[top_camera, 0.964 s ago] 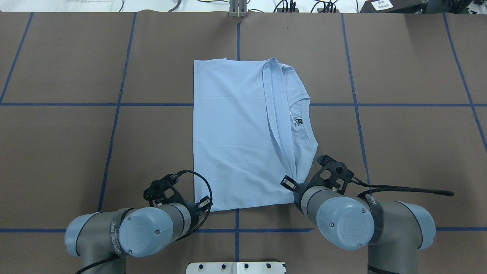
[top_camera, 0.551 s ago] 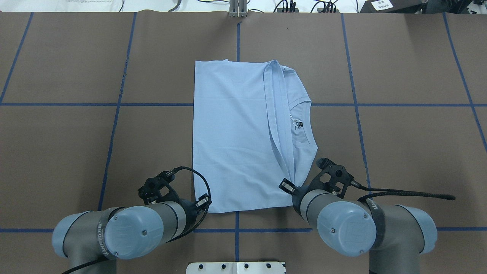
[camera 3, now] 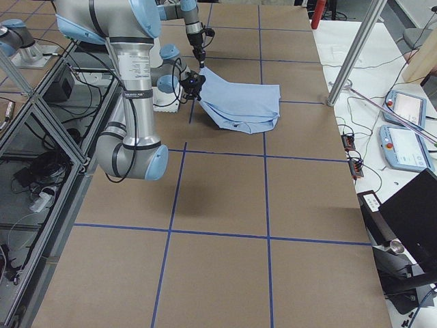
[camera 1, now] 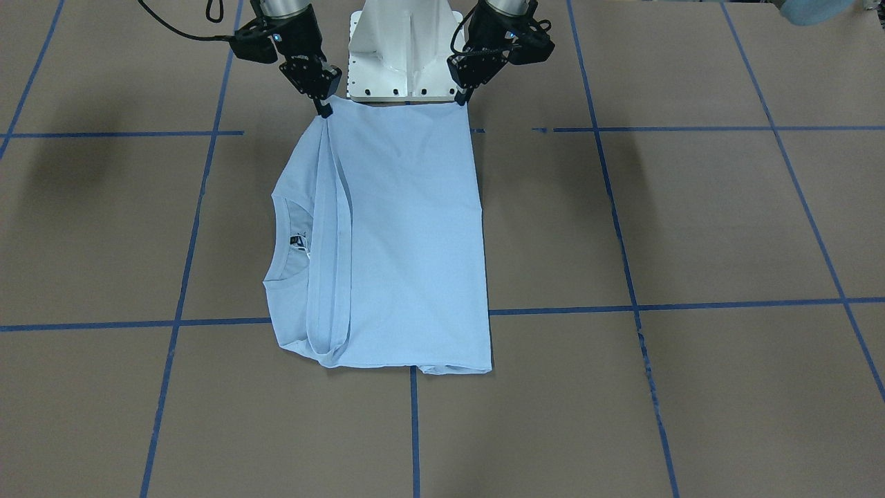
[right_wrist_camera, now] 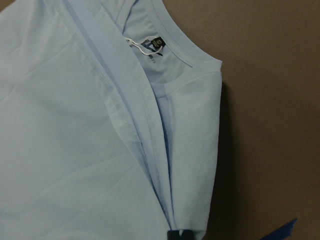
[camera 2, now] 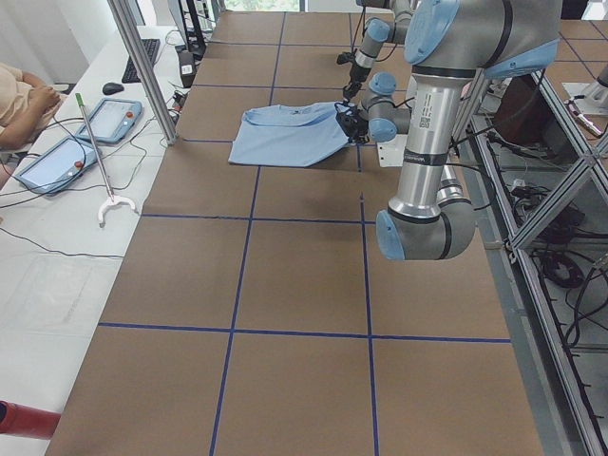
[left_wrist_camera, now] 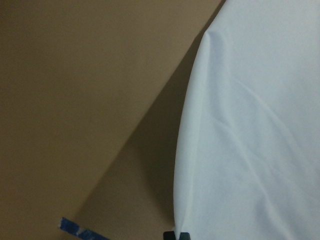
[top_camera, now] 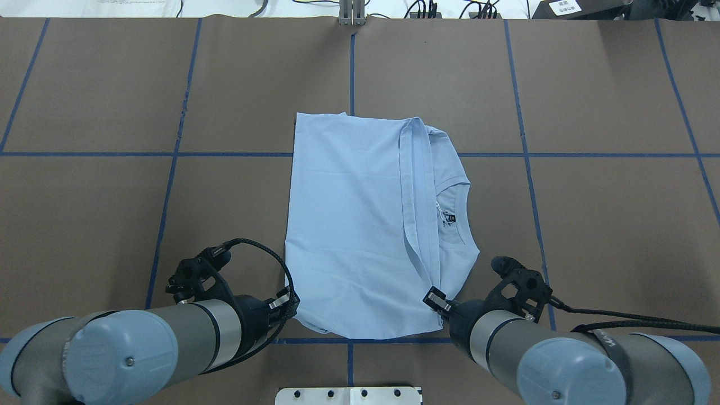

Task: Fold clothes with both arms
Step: 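Lift the near edge with both grippers and fold it away from the robot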

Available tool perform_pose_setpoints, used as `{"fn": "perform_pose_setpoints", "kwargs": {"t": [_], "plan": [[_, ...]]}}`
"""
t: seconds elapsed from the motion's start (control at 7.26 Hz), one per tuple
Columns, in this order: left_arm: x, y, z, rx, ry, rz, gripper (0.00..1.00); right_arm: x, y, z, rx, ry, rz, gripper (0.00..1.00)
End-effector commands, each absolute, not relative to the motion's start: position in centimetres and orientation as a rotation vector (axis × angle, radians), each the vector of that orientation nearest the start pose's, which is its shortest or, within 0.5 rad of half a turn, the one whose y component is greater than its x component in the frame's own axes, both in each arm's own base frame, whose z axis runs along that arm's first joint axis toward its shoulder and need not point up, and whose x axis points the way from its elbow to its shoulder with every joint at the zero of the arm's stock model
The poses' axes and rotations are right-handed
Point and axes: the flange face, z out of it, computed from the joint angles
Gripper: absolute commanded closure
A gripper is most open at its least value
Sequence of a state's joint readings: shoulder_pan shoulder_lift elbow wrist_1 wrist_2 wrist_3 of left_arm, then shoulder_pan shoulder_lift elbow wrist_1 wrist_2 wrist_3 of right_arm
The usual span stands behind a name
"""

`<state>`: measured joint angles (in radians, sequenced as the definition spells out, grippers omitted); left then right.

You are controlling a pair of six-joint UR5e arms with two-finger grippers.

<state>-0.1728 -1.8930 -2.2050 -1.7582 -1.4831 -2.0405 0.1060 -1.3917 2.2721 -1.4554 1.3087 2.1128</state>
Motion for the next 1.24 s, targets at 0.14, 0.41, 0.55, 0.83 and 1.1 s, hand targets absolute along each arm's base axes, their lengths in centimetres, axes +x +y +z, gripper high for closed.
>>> {"fn": "perform_pose_setpoints", "kwargs": {"t": [0.14, 0.41, 0.55, 0.83, 1.1], "plan": [[44.1, -30.6, 16.1, 0.073, 1.197, -0.652, 1.0, -40.2, -26.1, 23.5, 0.085, -1.077, 0.81, 1.0], [44.2, -37.3, 14.8, 0.204, 1.171, -0.654, 1.0, -40.3, -31.7, 24.1, 0.179, -1.033, 0.79, 1.0], [44.7, -40.1, 16.2, 0.253, 1.122, -0.653, 1.0, -43.8, -35.5, 23.8, 0.146, -1.004, 0.797, 1.0], [47.9, -43.8, 17.7, 0.289, 1.129, -0.652, 1.0, -45.1, -41.7, 25.7, 0.149, -0.917, 0.784, 1.0], [51.2, -46.4, 20.0, 0.302, 1.113, -0.655, 1.0, -46.0, -45.3, 27.6, 0.127, -0.917, 0.699, 1.0]]}}
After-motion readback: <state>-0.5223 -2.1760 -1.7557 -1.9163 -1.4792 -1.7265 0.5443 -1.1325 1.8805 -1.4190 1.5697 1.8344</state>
